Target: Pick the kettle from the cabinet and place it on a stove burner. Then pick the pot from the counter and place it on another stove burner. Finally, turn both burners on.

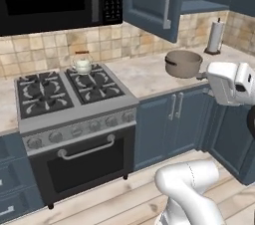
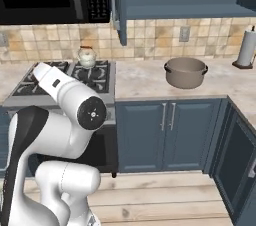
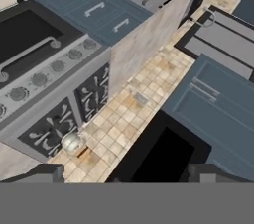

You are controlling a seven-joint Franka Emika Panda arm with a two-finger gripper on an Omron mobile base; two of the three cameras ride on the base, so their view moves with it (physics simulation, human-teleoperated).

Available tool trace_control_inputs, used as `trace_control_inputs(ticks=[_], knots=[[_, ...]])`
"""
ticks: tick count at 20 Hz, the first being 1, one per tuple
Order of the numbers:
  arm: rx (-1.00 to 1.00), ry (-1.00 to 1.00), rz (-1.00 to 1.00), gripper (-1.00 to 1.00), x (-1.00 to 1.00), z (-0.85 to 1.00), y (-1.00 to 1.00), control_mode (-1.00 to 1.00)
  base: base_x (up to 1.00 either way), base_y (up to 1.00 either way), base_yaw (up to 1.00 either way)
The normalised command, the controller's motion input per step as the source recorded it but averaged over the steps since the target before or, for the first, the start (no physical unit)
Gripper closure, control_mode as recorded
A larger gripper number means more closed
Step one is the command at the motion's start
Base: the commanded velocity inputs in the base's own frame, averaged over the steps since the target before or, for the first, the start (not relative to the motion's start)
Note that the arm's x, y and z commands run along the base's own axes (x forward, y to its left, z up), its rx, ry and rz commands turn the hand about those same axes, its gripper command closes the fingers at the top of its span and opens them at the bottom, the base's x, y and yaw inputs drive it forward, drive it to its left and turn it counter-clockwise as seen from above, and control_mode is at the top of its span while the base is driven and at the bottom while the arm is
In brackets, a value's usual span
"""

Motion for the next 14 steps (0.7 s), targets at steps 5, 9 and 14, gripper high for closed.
trace_control_inputs(ticks=[5, 9, 14], knots=[[0.0, 0.0, 0.0, -1.0, 0.0, 0.0, 0.0, 1.0, -0.04, -0.63, 0.0], [0.0, 0.0, 0.0, -1.0, 0.0, 0.0, 0.0, 1.0, -0.01, -0.61, 0.0], [0.0, 0.0, 0.0, -1.0, 0.0, 0.0, 0.0, 1.0, 0.16, -0.57, 0.0]])
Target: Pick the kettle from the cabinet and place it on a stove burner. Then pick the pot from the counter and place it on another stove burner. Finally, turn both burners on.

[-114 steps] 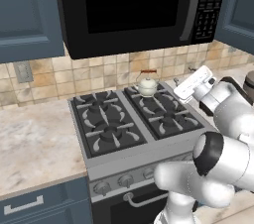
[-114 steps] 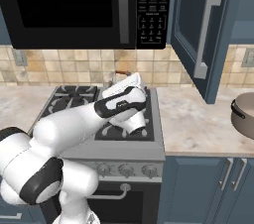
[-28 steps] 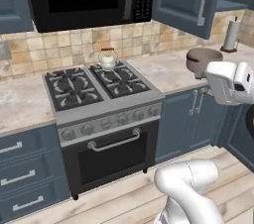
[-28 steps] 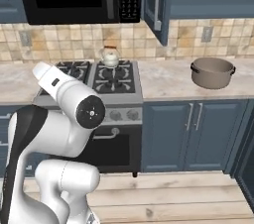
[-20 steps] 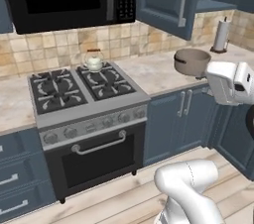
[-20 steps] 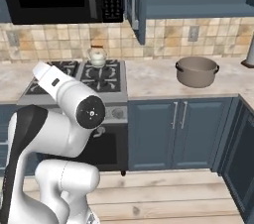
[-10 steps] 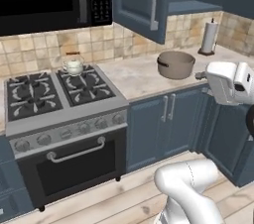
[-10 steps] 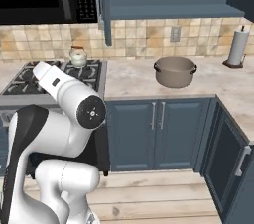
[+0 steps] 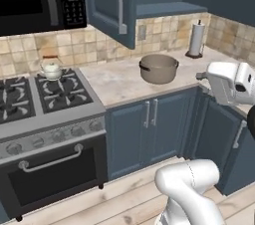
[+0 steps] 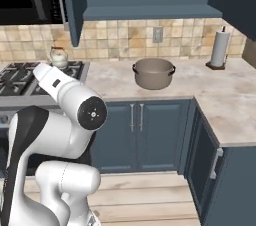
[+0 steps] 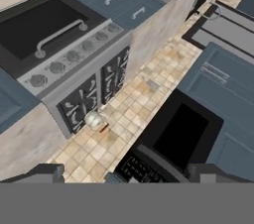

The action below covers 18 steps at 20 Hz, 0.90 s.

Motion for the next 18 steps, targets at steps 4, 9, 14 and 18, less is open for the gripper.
trace_control_inputs(ticks=[4, 9, 14, 18], knots=[[0.0, 0.0, 0.0, -1.0, 0.0, 0.0, 0.0, 1.0, 0.59, -0.47, 0.0], [0.0, 0.0, 0.0, -1.0, 0.0, 0.0, 0.0, 1.0, 0.84, -0.33, 0.0], [0.0, 0.0, 0.0, -1.0, 0.0, 0.0, 0.0, 1.0, 0.79, -0.26, 0.0], [0.0, 0.0, 0.0, -1.0, 0.0, 0.0, 0.0, 1.0, 0.65, -0.25, 0.0]])
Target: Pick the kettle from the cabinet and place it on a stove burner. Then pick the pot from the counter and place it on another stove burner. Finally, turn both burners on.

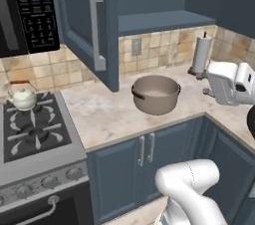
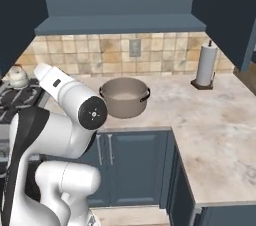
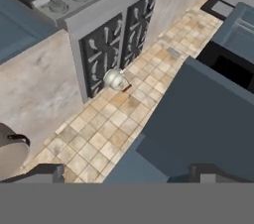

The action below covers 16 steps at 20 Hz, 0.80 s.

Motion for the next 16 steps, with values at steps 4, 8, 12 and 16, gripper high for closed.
trace_control_inputs(ticks=[4, 8, 12, 16], knots=[[0.0, 0.0, 0.0, -1.0, 0.0, 0.0, 0.0, 1.0, 0.56, -0.25, 0.0], [0.0, 0.0, 0.0, -1.0, 0.0, 0.0, 0.0, 1.0, 0.57, -0.27, 0.0], [0.0, 0.0, 0.0, -1.0, 0.0, 0.0, 0.0, 1.0, 0.57, -0.25, 0.02], [0.0, 0.0, 0.0, -1.0, 0.0, 0.0, 0.0, 1.0, 0.55, -0.2, 0.02]])
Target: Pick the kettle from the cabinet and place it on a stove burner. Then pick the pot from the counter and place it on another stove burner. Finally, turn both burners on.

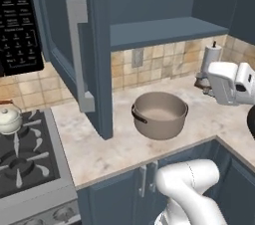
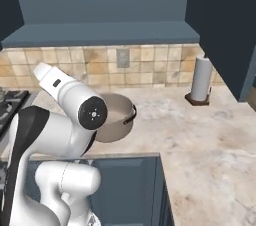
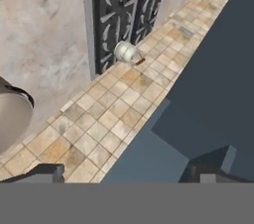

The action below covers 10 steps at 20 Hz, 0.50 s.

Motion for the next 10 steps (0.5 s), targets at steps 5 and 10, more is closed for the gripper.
trace_control_inputs(ticks=[5, 10], knots=[[0.0, 0.0, 0.0, -1.0, 0.0, 0.0, 0.0, 1.0, 0.55, -0.13, 0.02], [0.0, 0.0, 0.0, -1.0, 0.05, -0.03, 0.0, -1.0, 0.21, -0.01, 0.0]])
